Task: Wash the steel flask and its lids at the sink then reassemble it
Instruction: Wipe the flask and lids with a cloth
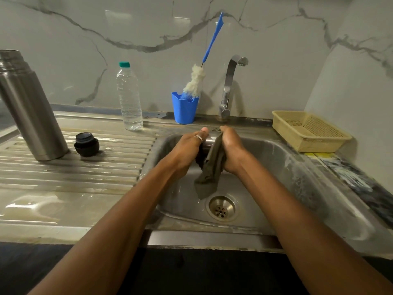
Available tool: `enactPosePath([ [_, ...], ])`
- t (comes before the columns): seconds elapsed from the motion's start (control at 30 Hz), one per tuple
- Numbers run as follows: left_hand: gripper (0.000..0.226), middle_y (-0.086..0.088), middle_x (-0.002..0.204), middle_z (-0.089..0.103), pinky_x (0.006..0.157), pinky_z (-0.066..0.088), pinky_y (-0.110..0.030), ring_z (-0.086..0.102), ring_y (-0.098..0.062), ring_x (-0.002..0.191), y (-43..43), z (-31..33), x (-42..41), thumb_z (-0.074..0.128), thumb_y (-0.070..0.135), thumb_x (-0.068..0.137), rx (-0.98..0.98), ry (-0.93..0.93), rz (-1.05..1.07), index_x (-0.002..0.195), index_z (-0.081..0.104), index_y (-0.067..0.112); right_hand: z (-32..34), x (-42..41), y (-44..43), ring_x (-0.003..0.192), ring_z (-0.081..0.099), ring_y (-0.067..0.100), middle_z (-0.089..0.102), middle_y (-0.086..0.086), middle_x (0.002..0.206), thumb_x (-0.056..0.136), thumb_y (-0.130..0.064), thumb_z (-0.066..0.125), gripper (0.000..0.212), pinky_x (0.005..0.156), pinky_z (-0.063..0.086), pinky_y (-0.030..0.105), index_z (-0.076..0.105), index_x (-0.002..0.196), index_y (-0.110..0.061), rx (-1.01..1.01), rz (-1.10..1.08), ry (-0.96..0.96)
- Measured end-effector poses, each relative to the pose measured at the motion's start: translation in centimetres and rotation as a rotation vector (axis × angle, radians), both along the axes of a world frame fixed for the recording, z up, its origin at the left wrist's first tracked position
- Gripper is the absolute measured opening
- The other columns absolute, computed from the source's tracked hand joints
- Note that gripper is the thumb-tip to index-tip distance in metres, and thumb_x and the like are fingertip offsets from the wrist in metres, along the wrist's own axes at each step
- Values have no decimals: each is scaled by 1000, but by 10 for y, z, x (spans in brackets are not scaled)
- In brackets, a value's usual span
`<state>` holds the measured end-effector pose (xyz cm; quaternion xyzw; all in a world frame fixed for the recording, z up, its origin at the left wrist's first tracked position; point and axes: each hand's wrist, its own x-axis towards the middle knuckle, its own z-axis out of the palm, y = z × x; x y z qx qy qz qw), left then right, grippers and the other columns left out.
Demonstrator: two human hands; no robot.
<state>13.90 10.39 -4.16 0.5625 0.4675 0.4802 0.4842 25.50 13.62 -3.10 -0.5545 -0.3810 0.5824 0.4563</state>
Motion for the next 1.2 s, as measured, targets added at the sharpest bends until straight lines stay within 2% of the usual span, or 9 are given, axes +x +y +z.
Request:
enactPosePath([
  [0.1,39,-4,79,70,81,54,-33,68,-14,77,6,-1,7,40,35,109,-54,-87,23,93,66,11,5,1,-3,108,67,36,69,20,120,106,-39,33,50,95,54,44,64,122,-2,45,-28,-103],
  [0.23,32,-6,85,72,76,59,-32,67,-15,79,11,-5,9,44,24,108,-127,-207,143,101,69,7,-14,-18,-8,102,59,25,64,10,111,107,-37,30,38,84,44,35,63,102,-16,661,-99,-666],
  [0.4,29,4,62,67,46,47,-18,62,-4,54,7,-1,10,40,16,107,-58,-298,199,99,67,9,-27,-16,10,100,60,22,65,6,108,102,-30,36,37,89,47,36,69,105,-12,1086,-39,-791],
  [0.7,37,-8,92,74,97,55,-36,70,-19,94,3,1,6,38,31,110,-1,-222,26,101,68,11,-4,2,15,90,72,34,74,18,102,98,-41,41,44,83,58,46,69,108,-8,75,-21,114],
  [0.77,38,-9,91,73,94,56,-34,70,-19,91,6,-1,9,36,28,111,2,-149,45,98,67,9,-7,0,14,94,68,33,72,16,105,101,-38,35,41,81,53,42,65,101,-11,163,-36,-96],
  [0.87,38,-12,93,73,90,58,-36,69,-22,90,8,-8,8,34,17,110,4,-24,73,101,69,5,-16,-6,0,92,58,26,64,9,100,106,-35,31,38,79,41,36,62,94,-17,588,-18,-766],
  [0.93,35,-16,103,73,96,57,-43,69,-27,101,8,-9,3,36,11,105,6,16,91,108,70,5,-25,-5,-3,93,58,22,64,6,103,106,-34,34,36,82,45,37,65,103,-17,835,81,-921],
  [1.1,36,-13,101,72,89,56,-45,67,-25,92,6,-2,-2,35,27,110,110,-13,11,114,67,12,-13,0,0,89,62,21,69,7,100,105,-31,38,35,79,48,36,68,106,-14,988,-31,-908],
  [1.2,39,-2,102,71,91,53,-28,67,-10,96,1,-1,-7,33,34,111,177,141,-30,111,66,14,0,-2,5,88,65,27,73,17,99,102,-36,38,40,86,55,43,68,99,-9,447,-12,-509],
])
